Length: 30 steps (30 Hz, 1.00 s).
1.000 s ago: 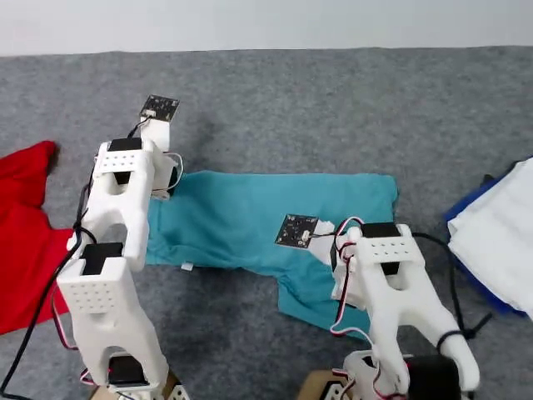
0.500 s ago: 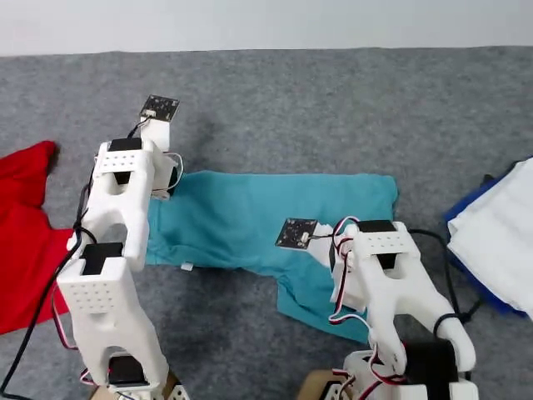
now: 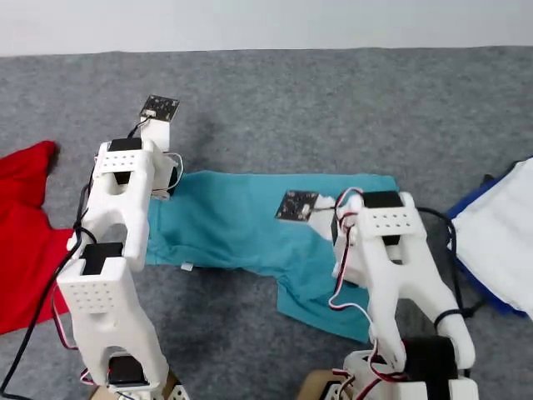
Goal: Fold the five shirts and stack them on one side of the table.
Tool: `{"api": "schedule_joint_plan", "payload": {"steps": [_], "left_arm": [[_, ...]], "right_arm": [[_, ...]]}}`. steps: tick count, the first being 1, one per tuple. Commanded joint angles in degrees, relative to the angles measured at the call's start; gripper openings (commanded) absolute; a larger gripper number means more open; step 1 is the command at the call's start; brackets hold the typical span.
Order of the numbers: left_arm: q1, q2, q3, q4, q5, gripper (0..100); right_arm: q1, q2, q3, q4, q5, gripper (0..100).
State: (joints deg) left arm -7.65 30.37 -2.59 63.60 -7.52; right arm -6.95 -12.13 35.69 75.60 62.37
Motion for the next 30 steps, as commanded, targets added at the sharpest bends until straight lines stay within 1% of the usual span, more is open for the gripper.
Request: {"api": "schedule_joint_plan", "payload": {"steps": [1,4,8,12,15,17,19,24,26,28,30], "left_arm": [[0.53,-3.69,0.04,-0.79,0.44,0],[0.53,-3.69,0.04,-0.79,0.44,0],[0.53,-3.69,0.04,-0.79,0.44,0],[0.53,-3.69,0.13,-0.7,0.44,0],[0.53,-3.69,0.4,-0.79,0.44,0],[0.53,-4.13,1.27,-1.05,0.44,0],[0.53,-4.22,1.63,-1.49,0.53,0],[0.53,-4.22,1.63,-1.49,0.53,0],[0.53,-4.22,1.63,-1.49,0.53,0],[0.53,-4.22,1.63,-1.49,0.53,0],[0.53,-4.22,1.63,-1.49,0.53,0]], "right_arm": [[-0.22,0.04,-6.42,1.01,0.44,1.1],[-0.4,0.31,-8.97,-0.31,0.44,1.1],[-0.4,0.92,-9.14,-6.37,0.44,1.1],[-0.4,5.67,-10.46,-9.71,0.35,1.1],[-0.4,10.42,-13.27,-10.86,-0.62,1.1],[-0.4,13.23,-16.18,-11.74,-3.87,1.3],[-0.4,16.04,-19.78,-11.65,-5.45,1.4],[-0.4,21.67,-26.81,-11.12,-5.8,1.7],[-0.4,23.08,-27.78,-11.03,-5.8,4.7],[-0.4,23.78,-27.87,-10.95,-6.07,11.6],[-0.4,23.69,-28.04,-10.24,-9.14,18.5]]}}
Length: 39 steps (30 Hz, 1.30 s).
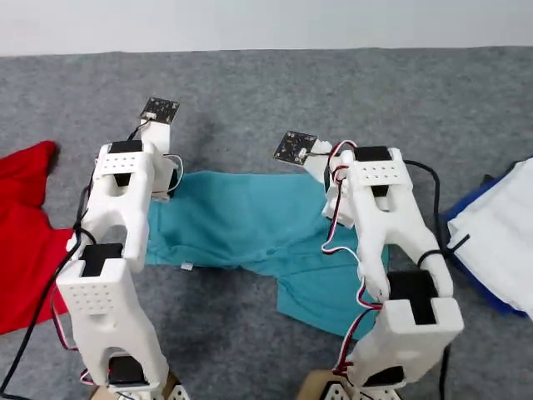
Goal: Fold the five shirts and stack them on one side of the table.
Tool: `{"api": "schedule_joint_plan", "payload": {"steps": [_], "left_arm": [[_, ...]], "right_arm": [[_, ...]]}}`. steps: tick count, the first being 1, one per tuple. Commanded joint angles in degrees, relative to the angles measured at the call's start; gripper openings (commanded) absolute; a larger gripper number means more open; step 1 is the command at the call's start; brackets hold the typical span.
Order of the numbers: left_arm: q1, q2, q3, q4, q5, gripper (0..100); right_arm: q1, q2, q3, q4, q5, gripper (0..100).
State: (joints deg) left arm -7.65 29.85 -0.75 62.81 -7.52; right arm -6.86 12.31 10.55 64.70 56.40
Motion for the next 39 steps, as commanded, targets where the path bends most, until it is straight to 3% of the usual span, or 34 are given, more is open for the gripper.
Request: {"api": "schedule_joint_plan", "payload": {"steps": [1,10,17,21,25,33,39], "left_arm": [[0.53,-3.69,-0.22,-0.7,0.53,0],[0.53,-3.69,-0.22,-0.7,0.53,0],[0.62,-3.69,-0.22,-0.79,0.53,0],[0.62,-3.69,-0.22,-0.79,0.53,0],[0.62,-3.69,-0.22,-0.79,0.53,0],[0.62,-3.69,-0.22,-0.7,0.53,0],[0.62,-3.69,-0.22,-0.7,0.53,0]], "right_arm": [[-0.48,-0.75,-2.99,0.66,-4.84,20.8],[-1.27,-3.38,-12.04,12.18,-7.12,20.7],[-4.26,-6.55,-13.01,23.43,-6.95,6.7],[-4.62,-4.7,-13.01,25.89,-7.03,4.3],[-4.35,0.04,-13.01,22.29,-6.95,4.3],[-4.53,11.56,-16.88,5.67,-6.95,4.3],[-6.11,10.77,-21.71,4.7,-7.03,4.2]]}}
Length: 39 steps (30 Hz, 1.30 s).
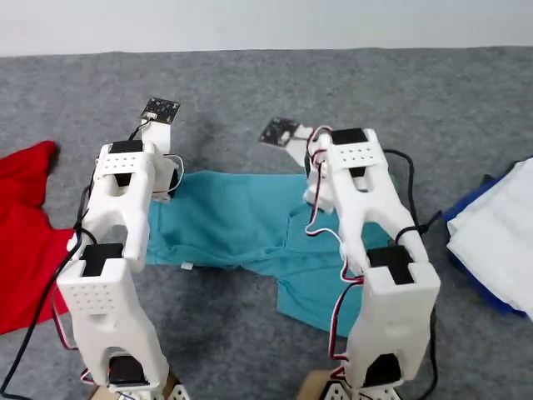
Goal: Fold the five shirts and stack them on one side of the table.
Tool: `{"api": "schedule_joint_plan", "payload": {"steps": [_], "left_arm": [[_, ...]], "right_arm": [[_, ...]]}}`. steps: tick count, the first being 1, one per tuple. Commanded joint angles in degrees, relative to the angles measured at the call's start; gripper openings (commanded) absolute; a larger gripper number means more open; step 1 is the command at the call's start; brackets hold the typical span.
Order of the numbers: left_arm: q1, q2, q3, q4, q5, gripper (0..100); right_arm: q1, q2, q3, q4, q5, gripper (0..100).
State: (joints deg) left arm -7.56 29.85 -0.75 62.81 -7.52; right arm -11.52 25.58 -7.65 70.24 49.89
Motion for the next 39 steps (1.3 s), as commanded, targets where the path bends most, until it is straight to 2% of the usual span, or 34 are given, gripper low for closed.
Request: {"api": "schedule_joint_plan", "payload": {"steps": [1,5,14,17,22,27,30,35,39], "left_arm": [[0.53,-3.69,-0.22,-0.7,0.53,0],[0.53,-3.69,-0.22,-0.7,0.53,0],[0.53,-3.69,-0.22,-0.88,0.53,0],[0.53,-3.69,-0.22,-0.88,0.53,0],[0.53,-3.69,-0.22,-0.88,0.53,0],[0.53,-3.69,-0.22,-0.88,0.53,0],[0.53,-3.69,-0.22,-0.88,0.53,0],[0.53,-3.69,-0.22,-0.79,0.53,0],[0.53,-3.69,-0.22,-0.7,0.53,0]], "right_arm": [[-1.89,-3.38,-3.52,-0.75,-0.53,4.0],[-3.38,-5.93,-3.43,6.2,-0.53,3.9],[-3.65,-11.74,-3.34,32.57,-0.7,3.9],[-3.74,-16.66,0.62,32.48,-2.46,3.9],[-9.19,-28.97,15.21,32.4,-2.81,3.9],[-14.9,-43.03,30.15,31.69,-9.32,4.3],[-16.4,-49.98,39.65,28.53,-11.87,6.2],[-16.31,-58.77,54.59,19.3,-12.04,17.2],[-16.31,-62.2,62.33,12.79,-11.69,18.6]]}}
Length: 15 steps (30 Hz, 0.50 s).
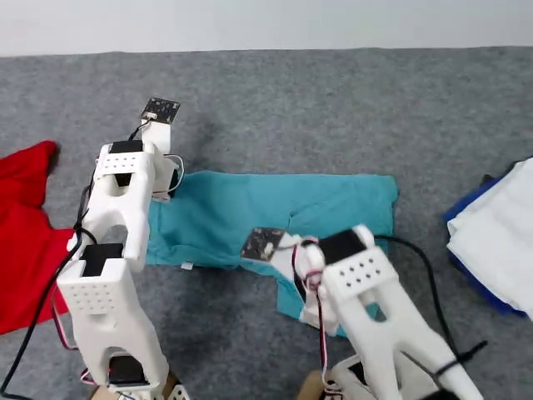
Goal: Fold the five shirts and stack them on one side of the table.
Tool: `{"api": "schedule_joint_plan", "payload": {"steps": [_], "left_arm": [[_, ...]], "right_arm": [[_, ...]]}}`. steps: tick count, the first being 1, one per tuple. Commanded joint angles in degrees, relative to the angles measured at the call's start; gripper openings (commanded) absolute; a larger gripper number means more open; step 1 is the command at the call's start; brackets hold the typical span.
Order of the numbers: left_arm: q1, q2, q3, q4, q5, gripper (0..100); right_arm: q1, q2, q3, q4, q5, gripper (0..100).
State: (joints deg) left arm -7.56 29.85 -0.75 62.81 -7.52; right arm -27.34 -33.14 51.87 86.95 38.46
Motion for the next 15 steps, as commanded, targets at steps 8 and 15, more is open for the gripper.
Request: {"api": "schedule_joint_plan", "payload": {"steps": [8,15], "left_arm": [[0.53,-3.69,-0.22,-0.7,0.53,0],[0.53,-3.69,-0.22,-0.7,0.53,0]], "right_arm": [[-0.4,1.36,8.88,-12.7,4.04,18.7],[-0.4,10.15,9.93,-20.09,4.13,18.7]]}}
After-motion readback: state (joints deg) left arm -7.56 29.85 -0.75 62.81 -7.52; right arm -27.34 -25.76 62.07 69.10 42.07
